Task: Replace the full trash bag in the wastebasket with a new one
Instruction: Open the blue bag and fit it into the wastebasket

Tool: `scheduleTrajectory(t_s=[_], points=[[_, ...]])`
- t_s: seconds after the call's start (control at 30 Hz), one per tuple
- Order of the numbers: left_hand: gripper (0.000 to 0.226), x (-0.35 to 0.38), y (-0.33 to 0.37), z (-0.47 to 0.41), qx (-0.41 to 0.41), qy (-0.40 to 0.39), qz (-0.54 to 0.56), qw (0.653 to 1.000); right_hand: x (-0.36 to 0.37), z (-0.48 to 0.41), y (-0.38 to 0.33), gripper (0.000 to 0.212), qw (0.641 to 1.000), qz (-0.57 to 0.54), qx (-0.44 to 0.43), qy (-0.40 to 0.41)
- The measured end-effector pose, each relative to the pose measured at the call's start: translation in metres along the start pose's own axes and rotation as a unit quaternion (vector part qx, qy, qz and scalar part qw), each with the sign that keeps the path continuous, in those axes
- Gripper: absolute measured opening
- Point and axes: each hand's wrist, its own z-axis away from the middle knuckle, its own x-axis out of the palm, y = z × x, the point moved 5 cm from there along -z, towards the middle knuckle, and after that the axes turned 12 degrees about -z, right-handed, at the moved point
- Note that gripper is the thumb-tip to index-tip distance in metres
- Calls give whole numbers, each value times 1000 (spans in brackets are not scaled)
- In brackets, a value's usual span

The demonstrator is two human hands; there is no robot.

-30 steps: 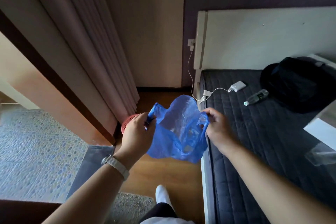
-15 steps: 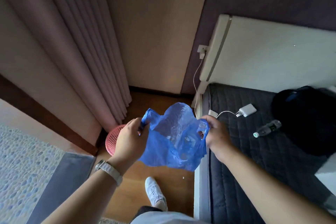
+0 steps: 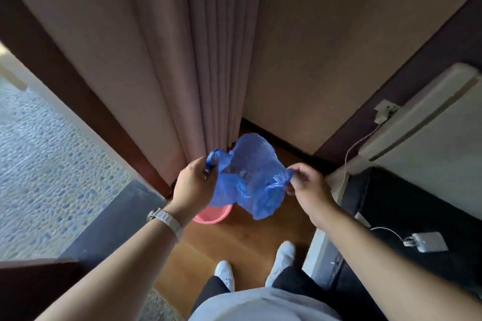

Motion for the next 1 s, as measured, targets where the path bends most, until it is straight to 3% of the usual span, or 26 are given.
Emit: scheduleTrajectory(t_s=[0.2,0.4,0.5,0.7,0.83,1.0], points=[[31,15,-28,-30,-108,32,-9,994,47,-74,16,12,992,-60,37,-106],[31,50,-61,-48,-252,58,-8,966,93,-157,69,20,964,-4,130,-231],[33,66,-73,-60,-313,81,9,946,110,-191,89,9,951,10,139,-275],[20,119,-114,-78,-387,110,81,912,132,-240,143,8,945,2,180,-273],[21,174,-148,-86,-433,115,160,879,145,-271,198,24,946,27,216,-240],[15,237,-190,-86,-457,132,237,847,159,-286,257,15,947,50,204,-244]])
